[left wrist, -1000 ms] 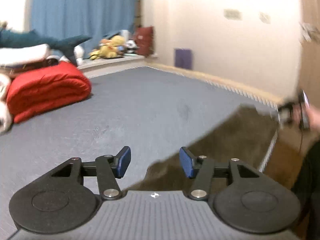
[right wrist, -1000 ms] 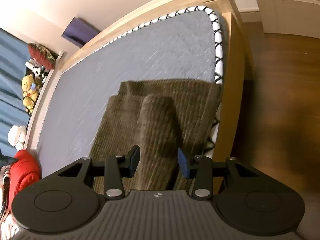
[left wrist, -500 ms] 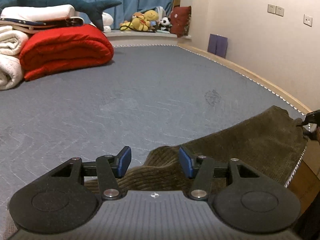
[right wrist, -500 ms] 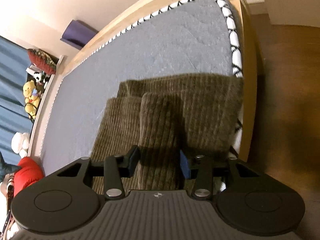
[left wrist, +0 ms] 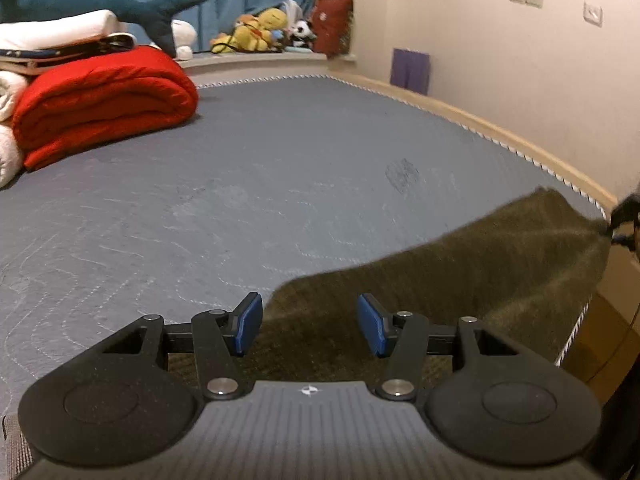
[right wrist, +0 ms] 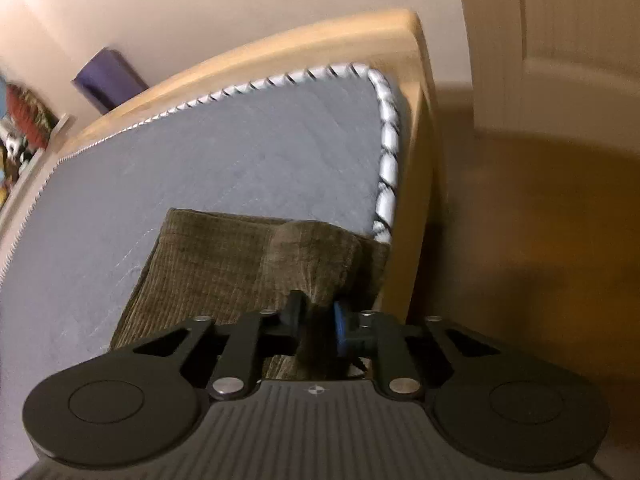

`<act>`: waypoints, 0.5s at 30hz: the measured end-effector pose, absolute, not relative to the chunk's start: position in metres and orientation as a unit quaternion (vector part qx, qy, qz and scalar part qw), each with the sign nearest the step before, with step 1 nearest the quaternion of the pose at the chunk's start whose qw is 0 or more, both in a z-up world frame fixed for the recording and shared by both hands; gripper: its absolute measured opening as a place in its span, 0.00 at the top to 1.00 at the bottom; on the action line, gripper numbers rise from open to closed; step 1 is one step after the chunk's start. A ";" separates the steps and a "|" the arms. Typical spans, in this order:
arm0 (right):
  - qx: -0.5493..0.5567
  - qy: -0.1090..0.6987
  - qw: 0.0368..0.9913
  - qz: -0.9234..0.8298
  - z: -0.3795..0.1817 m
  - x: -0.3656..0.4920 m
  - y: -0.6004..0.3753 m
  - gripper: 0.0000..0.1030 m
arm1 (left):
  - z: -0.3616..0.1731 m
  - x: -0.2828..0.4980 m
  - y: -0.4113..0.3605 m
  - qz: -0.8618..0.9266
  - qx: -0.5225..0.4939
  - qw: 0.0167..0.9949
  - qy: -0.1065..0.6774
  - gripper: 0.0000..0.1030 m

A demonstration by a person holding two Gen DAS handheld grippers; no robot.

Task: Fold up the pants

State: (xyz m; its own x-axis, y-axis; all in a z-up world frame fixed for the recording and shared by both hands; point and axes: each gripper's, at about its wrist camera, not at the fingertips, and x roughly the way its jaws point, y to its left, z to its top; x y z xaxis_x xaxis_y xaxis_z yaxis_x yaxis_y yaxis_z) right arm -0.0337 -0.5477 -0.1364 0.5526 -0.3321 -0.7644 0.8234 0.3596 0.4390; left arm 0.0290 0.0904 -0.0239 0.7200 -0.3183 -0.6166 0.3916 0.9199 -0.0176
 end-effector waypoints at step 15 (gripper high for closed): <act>0.318 0.293 0.777 -0.459 -0.119 -0.033 -0.541 0.61 | -0.094 -0.013 0.043 -0.345 0.203 0.786 0.472 0.44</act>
